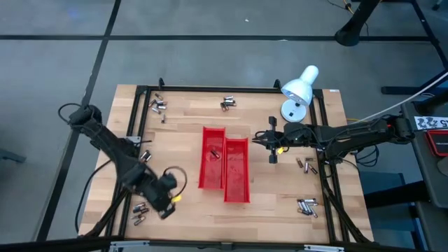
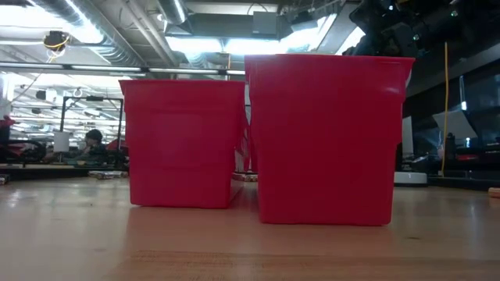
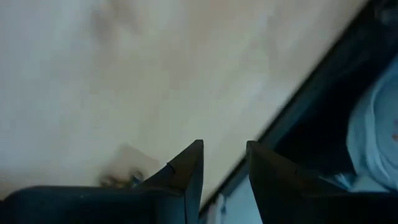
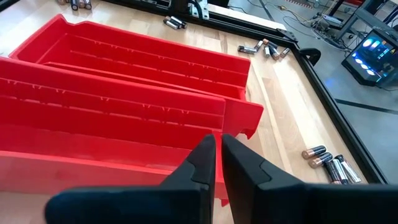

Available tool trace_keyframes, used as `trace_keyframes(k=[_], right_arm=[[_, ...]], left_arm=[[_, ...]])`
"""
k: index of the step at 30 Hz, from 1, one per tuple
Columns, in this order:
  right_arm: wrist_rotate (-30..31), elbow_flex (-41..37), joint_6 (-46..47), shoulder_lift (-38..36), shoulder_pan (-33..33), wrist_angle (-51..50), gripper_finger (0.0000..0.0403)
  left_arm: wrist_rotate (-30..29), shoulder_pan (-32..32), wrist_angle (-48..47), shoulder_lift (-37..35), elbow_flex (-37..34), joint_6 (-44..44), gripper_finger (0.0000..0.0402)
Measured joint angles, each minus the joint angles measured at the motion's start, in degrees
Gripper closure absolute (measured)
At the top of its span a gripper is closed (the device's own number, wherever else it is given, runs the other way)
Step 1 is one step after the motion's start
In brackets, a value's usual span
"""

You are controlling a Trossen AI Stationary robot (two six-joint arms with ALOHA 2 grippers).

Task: Sort batteries
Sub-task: Put the black battery into the left red bin

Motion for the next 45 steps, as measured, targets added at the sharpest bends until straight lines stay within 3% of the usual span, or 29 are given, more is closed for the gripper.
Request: trace_keyframes(k=[6,10,14,24,45], right_arm=[[0.00,0.00,-0.02,0.00,0.00,-0.09,0.0372],[-0.02,0.00,0.00,0.00,0.00,-0.11,0.0372],[-0.01,0.00,0.07,0.00,0.00,-0.11,0.0372],[0.00,0.00,0.20,0.00,0.00,0.08,0.0372],[-0.02,0.00,0.20,0.01,0.00,0.10,0.0372]], left_arm=[[1.01,-6.44,2.70,0.70,-3.23,-13.64,0.0290],[6.54,-8.78,3.45,3.49,-3.84,-18.21,0.0290],[12.02,-9.88,4.68,7.21,-3.86,-18.57,0.0290],[18.13,-10.21,6.96,14.60,-3.86,-19.85,0.0290],[19.19,-12.49,4.31,18.06,-3.86,-24.83,0.0290]])
